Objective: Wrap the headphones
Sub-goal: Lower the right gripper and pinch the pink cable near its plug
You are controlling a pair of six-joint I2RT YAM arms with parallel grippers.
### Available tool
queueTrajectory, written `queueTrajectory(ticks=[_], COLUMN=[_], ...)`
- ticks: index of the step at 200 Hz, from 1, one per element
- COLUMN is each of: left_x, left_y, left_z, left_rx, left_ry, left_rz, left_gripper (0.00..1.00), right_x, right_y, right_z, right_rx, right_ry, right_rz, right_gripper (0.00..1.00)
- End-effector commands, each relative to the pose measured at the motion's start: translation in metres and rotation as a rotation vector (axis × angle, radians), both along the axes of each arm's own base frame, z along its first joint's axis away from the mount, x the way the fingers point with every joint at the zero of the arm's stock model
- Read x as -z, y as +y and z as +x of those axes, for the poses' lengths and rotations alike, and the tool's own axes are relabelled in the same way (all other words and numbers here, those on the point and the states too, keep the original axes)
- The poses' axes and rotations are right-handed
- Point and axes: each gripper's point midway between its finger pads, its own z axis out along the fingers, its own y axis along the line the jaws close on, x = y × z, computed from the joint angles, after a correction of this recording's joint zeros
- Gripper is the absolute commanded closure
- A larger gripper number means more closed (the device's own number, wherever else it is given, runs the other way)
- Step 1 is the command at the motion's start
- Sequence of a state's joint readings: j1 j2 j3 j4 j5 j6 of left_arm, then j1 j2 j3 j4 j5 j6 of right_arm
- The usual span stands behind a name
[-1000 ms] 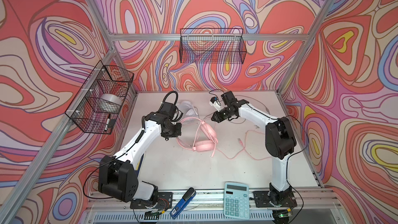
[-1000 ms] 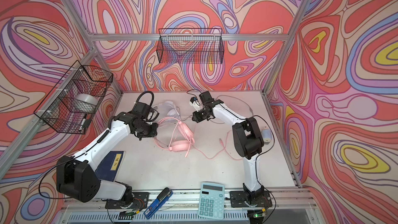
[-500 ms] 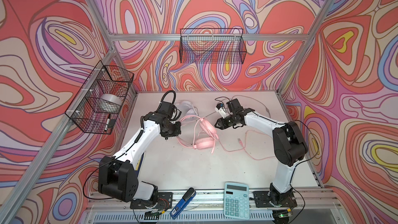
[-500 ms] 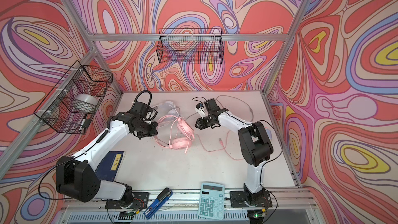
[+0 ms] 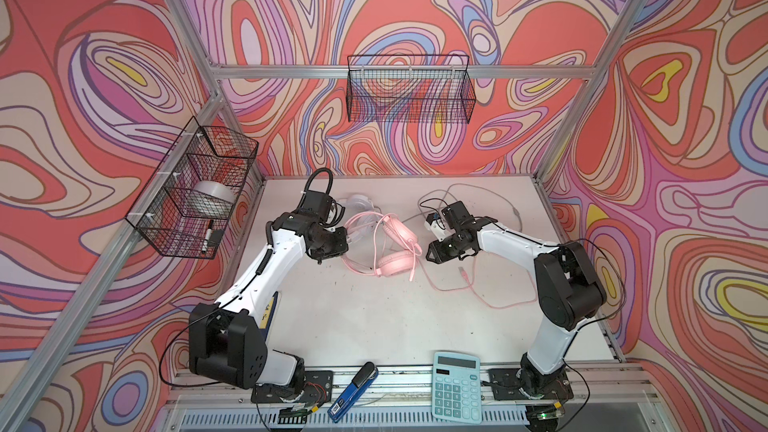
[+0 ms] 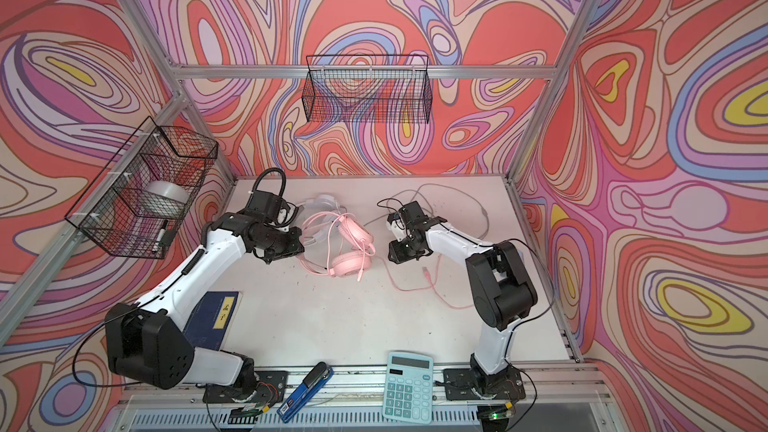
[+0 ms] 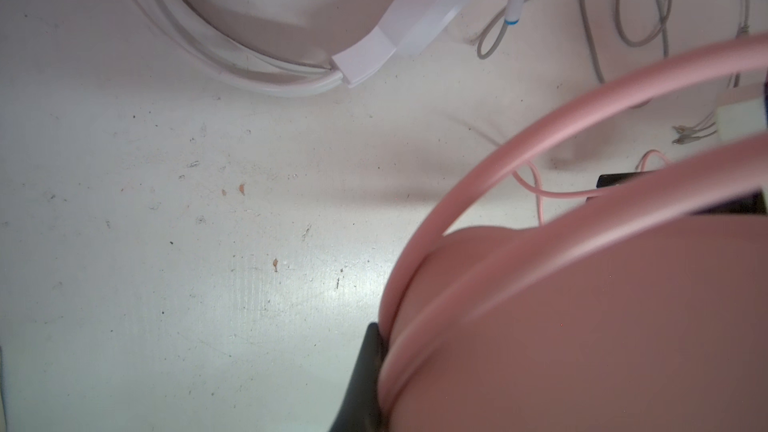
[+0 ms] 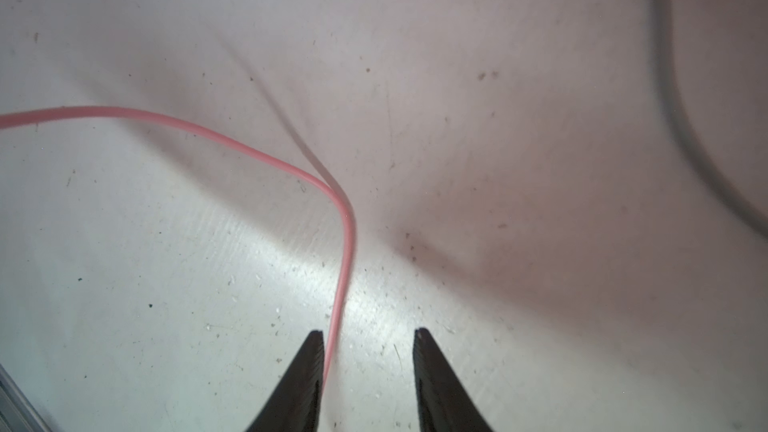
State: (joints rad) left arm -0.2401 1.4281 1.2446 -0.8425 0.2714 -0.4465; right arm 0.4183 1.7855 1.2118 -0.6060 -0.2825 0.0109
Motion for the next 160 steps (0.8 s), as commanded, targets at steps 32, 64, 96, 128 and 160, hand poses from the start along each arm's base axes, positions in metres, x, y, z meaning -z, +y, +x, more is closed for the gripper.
queueTrajectory(ticks=[32,64,96,128,160], left_x=[-0.017,-0.009,-0.009,-0.013,-0.015], left_y=[-0.015,-0.018,-0.017,-0.013,-0.013], left_z=[0.017,0.017,0.016,0.015,0.015], left_rx=[-0.010,-0.013,-0.016,-0.021,-0.021], left_ry=[-0.037,-0.022,-0.018,-0.030,-0.036], left_rz=[-0.103,-0.121,-0.114,-0.100,-0.104], left_gripper=[1.00,1.00,1.00,1.00,1.00], right_x=[-0.001,0.014,0.023,0.033,0.038], right_y=[-0.025,-0.024,-0.013,-0.004,-0.007], right_z=[-0.047,-0.064,-0.068,-0.077,-0.077], right_rx=[0.010,-0.015,-0.047,-0.082,-0.042], right_ry=[0.052,0.079,0.091,0.111,0.132], right_rz=[-0.133,-0.199,-0.222,-0.251,-0.273], right_gripper=[0.60,0.60,0.60,0.60,0.61])
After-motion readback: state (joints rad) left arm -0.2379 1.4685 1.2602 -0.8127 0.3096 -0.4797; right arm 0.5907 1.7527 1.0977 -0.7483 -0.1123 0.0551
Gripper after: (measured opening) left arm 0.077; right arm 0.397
